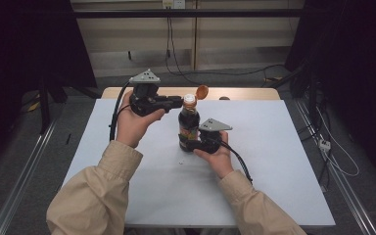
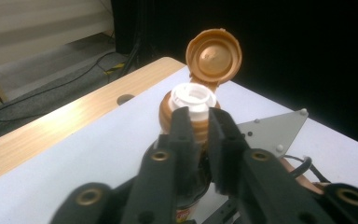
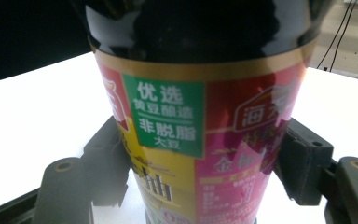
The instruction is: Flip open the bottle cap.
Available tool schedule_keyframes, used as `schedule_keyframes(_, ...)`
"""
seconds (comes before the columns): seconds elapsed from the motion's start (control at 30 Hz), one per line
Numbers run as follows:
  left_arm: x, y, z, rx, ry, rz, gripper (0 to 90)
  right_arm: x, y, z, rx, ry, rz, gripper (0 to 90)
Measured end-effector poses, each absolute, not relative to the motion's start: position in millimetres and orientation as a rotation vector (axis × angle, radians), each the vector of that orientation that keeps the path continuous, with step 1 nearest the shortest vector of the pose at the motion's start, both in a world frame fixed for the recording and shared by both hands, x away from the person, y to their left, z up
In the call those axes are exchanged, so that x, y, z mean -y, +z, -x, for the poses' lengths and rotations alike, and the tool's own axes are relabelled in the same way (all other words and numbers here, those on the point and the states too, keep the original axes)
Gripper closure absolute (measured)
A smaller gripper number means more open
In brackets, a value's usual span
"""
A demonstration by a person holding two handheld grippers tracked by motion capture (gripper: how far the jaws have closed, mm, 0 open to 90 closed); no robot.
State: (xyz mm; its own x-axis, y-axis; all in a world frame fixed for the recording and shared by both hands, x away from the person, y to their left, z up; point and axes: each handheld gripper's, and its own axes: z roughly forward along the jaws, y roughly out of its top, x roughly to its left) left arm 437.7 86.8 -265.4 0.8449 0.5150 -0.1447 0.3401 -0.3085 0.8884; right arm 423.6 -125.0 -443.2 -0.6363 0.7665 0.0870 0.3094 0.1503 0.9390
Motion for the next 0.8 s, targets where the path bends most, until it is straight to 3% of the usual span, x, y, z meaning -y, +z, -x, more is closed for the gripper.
schedule_keyframes(0.4, -91, -270, -436, -0.661, 0.215, -1.915, 50.8, 129, -428, -420, -2.01, 1.5, -1.037, 21.6)
schedule_keyframes(0.8, -98, -277, -434, -0.663, 0.212, -1.894, 36.0, 134, -422, -415, -2.068, 1.487, -1.031, 14.7)
